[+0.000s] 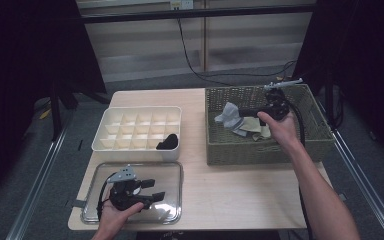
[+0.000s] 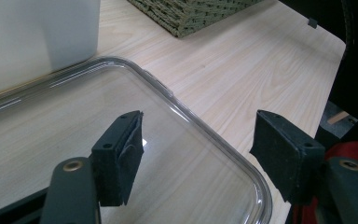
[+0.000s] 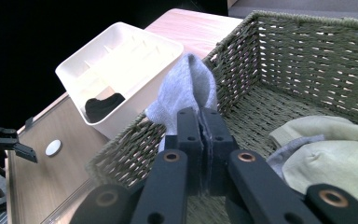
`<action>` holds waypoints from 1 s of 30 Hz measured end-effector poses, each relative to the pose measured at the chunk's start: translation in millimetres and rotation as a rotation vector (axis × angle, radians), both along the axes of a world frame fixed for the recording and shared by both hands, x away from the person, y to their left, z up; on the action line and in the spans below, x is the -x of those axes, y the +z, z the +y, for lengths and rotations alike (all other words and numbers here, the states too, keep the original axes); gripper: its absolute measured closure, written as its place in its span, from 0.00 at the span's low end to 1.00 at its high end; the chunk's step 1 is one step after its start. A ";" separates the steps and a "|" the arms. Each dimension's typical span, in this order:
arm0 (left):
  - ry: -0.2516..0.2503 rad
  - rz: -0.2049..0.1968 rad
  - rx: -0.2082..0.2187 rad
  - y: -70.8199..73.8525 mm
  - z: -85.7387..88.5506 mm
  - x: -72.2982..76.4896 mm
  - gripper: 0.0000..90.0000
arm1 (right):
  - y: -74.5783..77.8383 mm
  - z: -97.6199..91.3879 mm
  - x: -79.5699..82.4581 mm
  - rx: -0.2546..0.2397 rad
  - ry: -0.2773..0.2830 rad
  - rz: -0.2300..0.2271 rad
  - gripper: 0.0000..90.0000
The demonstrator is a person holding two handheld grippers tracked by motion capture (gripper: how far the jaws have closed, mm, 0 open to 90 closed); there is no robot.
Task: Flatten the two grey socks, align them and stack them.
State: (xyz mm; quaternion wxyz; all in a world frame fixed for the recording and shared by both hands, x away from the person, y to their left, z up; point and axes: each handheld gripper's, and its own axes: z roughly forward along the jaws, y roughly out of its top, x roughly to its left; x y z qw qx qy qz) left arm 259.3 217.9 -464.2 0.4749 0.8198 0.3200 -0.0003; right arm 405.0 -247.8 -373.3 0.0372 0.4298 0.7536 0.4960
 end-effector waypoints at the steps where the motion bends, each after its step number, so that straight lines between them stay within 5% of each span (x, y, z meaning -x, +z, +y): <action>1: -0.002 0.001 -0.001 0.2 0.1 0.1 0.37 | -0.3 -0.2 1.4 -0.005 -0.001 0.000 0.98; 30: -0.031 -0.045 0.003 3.9 -9.6 3.6 0.47 | 16.6 -7.2 50.2 -0.136 -0.014 -0.104 0.98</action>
